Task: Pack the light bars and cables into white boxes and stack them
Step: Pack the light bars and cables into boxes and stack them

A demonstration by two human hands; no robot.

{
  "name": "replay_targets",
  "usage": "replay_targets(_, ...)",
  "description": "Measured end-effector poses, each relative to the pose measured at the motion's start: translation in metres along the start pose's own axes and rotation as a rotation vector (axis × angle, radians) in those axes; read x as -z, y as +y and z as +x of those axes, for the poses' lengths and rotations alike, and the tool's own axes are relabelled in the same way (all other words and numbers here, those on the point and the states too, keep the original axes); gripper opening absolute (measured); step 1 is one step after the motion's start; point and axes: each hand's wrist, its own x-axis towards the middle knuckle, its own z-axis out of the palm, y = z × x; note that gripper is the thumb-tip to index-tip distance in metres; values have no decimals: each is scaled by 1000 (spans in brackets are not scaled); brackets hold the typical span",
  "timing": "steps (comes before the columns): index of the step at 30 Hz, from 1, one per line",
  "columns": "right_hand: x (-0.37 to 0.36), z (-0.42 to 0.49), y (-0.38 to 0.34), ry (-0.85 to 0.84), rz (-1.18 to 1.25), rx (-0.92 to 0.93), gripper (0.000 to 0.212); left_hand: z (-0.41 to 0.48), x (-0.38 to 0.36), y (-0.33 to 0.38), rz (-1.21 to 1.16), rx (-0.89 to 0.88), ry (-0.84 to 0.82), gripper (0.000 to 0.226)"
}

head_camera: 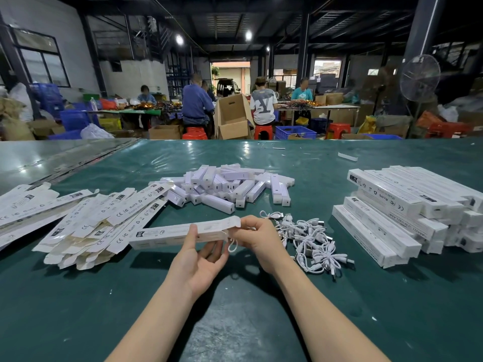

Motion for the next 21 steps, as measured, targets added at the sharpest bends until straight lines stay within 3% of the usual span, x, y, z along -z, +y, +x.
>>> replay_targets(6,2,-1,0,-205,120,-49,53,0,3,6,-94,7,17,32)
replay_targets(12,1,-4,0,-243,86,-42,45,1,4,7,-89,6,16,28)
replay_targets(21,-5,-3,0,-92,132,-25,20,-1,2,6,-135,-1,-9,27)
